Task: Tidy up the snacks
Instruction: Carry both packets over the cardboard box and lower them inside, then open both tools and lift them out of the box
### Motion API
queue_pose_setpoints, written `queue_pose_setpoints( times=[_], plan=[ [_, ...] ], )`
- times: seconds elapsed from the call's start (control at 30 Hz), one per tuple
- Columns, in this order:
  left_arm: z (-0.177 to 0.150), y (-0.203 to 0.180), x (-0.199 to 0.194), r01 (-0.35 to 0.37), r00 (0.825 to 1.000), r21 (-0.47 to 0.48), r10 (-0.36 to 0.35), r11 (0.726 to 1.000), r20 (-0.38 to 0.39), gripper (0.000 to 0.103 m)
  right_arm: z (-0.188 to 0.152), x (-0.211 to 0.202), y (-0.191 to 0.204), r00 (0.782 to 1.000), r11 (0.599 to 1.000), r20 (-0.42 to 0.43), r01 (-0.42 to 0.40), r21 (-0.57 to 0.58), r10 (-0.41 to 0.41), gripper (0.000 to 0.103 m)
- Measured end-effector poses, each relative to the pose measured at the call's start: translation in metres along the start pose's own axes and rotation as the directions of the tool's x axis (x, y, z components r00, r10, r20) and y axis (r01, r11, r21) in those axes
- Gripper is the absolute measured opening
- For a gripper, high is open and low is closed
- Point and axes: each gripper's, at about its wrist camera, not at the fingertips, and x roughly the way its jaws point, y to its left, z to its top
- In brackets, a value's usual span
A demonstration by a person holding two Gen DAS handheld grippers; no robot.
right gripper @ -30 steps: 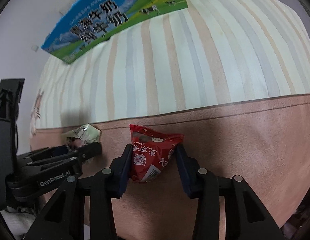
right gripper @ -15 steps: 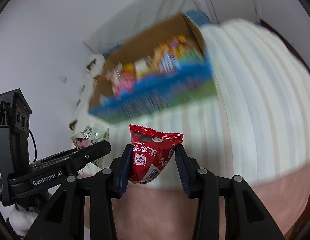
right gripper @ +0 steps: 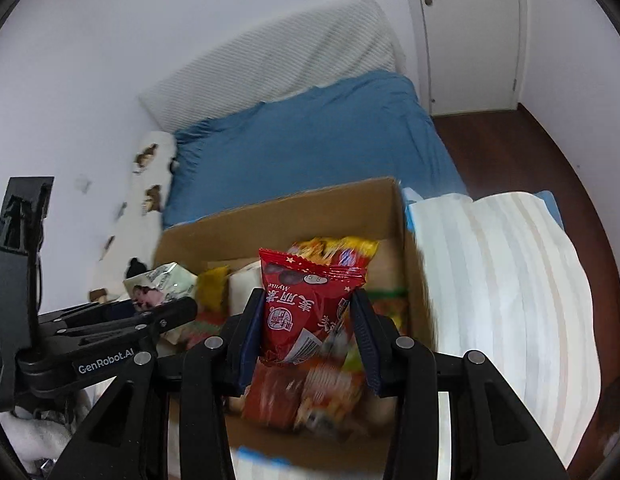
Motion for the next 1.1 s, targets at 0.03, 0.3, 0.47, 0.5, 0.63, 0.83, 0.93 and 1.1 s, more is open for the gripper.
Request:
queue_pose_setpoints(
  times=[0.03, 0.3, 0.47, 0.5, 0.63, 0.83, 0.93, 1.1],
  plan=[
    [0.003, 0.001, 0.008, -0.003, 1.0, 0.001, 0.003, 1.0, -0.01, 0.045, 0.008, 0.012, -0.002, 1.0, 1.0, -0.02, 0.019, 0.001, -0.019, 0.045],
    [0.037, 0.023, 0.058, -0.034, 0.991, -0.041, 0.028, 0.999, -0.134, 0.068, 0.036, 0.072, -0.022, 0.979, 0.991, -0.165, 0.127, 0.048, -0.117, 0.095],
    [0.033, 0.034, 0.068, -0.051, 0.986, -0.057, 0.041, 0.997, -0.159, 0.096, 0.023, 0.084, -0.01, 0.962, 0.988, -0.224, 0.156, -0.013, -0.155, 0.098],
    [0.03, 0.037, 0.07, -0.052, 0.986, -0.063, 0.041, 0.997, -0.163, 0.096, 0.022, 0.087, -0.01, 0.96, 0.987, -0.234, 0.157, -0.014, -0.156, 0.098],
    [0.022, 0.039, 0.069, -0.057, 0.984, -0.063, 0.045, 0.996, -0.172, 0.096, 0.014, 0.088, -0.006, 0.952, 0.984, -0.249, 0.172, -0.043, -0.177, 0.099],
    [0.011, 0.037, 0.053, -0.047, 0.989, -0.066, 0.037, 0.997, -0.141, 0.096, 0.006, 0.08, 0.001, 0.949, 0.985, -0.263, 0.166, -0.05, -0.173, 0.099],
    [0.005, 0.037, 0.039, -0.034, 0.993, -0.08, 0.024, 0.996, -0.119, 0.096, 0.004, 0.07, 0.005, 0.951, 0.985, -0.258, 0.163, -0.057, -0.172, 0.099],
    [-0.01, 0.038, 0.009, -0.033, 0.998, -0.085, 0.028, 0.996, -0.059, 0.096, -0.008, 0.048, 0.011, 0.96, 0.989, -0.238, 0.135, -0.059, -0.145, 0.099]
  ],
)
